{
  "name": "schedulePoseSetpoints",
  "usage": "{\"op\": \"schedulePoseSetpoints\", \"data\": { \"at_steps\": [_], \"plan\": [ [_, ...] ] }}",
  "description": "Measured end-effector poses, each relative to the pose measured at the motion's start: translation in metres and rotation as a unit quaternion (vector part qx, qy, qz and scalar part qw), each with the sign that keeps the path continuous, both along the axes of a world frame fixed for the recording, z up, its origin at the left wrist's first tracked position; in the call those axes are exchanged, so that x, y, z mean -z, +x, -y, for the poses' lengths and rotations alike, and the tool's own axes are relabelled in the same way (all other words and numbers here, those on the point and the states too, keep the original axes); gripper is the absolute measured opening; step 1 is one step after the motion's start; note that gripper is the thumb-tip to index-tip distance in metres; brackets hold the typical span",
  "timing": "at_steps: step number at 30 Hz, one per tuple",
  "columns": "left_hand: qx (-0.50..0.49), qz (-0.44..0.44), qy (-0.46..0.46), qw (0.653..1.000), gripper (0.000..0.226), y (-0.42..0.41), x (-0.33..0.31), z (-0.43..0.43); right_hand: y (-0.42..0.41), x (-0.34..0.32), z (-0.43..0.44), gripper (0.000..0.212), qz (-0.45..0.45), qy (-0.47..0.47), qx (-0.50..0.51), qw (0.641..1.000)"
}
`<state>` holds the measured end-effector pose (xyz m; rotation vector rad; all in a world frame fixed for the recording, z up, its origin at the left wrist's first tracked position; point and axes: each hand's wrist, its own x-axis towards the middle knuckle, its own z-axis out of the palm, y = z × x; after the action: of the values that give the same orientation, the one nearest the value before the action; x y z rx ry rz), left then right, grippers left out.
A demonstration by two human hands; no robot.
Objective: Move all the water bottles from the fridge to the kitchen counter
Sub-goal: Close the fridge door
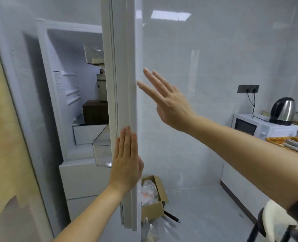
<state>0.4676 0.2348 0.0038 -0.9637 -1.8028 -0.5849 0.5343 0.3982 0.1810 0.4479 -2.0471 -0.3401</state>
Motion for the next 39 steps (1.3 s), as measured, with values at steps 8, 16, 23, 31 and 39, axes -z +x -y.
{"op": "schedulePoseSetpoints", "data": {
  "at_steps": [8,16,23,31,39],
  "plan": [
    [-0.018,0.007,-0.009,1.0,0.08,-0.013,-0.001,0.021,-0.027,-0.044,0.026,0.093,-0.029,0.223,0.069,0.972],
    [-0.031,0.013,-0.023,0.999,0.082,-0.027,0.003,0.045,-0.048,-0.051,0.048,0.078,-0.089,0.29,0.083,0.949],
    [-0.084,0.063,-0.007,0.994,0.08,-0.034,0.003,0.074,-0.073,-0.06,0.076,0.072,-0.087,0.315,0.05,0.944],
    [-0.101,0.167,0.114,0.974,0.069,-0.056,-0.022,0.134,-0.122,-0.065,0.147,0.052,-0.084,0.346,0.045,0.933],
    [-0.035,0.338,0.247,0.907,0.014,-0.128,-0.055,0.189,-0.198,-0.068,0.221,0.053,0.007,0.353,0.079,0.932]
  ]
}}
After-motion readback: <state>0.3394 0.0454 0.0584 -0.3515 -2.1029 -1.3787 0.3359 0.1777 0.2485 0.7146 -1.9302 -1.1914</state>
